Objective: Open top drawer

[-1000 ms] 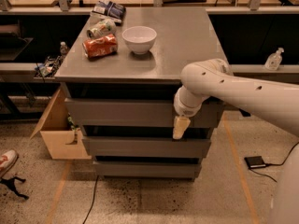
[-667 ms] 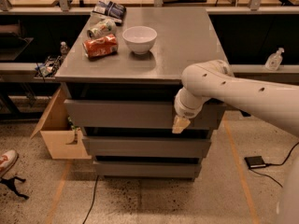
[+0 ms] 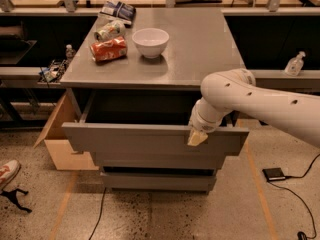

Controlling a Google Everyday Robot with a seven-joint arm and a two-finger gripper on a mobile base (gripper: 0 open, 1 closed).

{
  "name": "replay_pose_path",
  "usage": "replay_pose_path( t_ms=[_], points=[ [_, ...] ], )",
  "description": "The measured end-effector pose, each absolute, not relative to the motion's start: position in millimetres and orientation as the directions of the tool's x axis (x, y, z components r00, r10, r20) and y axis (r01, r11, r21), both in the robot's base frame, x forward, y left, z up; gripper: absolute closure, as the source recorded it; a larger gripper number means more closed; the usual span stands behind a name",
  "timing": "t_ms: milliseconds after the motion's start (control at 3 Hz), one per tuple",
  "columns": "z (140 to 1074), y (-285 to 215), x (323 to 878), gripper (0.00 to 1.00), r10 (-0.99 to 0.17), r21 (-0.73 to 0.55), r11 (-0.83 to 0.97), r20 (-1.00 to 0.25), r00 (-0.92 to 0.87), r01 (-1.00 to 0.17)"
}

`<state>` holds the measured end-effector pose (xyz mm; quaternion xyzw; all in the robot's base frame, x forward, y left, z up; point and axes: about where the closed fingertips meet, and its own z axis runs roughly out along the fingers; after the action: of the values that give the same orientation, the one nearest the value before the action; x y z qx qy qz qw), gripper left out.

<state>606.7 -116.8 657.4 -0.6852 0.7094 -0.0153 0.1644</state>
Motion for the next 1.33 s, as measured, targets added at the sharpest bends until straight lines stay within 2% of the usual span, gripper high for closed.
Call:
replay_pose_path(
  t_ms=[333, 667, 1333],
  points=[
    [662, -118, 583, 1.0, -0.973, -0.231, 0.079, -0.231, -0.024, -0.97],
    [662, -118, 583, 1.0, -0.973, -0.231, 0.079, -0.231, -0.024, -0.97],
    [660, -126, 532, 1.0, -0.973, -0.229, 0.091, -0.23, -0.037, -0.969]
  ],
)
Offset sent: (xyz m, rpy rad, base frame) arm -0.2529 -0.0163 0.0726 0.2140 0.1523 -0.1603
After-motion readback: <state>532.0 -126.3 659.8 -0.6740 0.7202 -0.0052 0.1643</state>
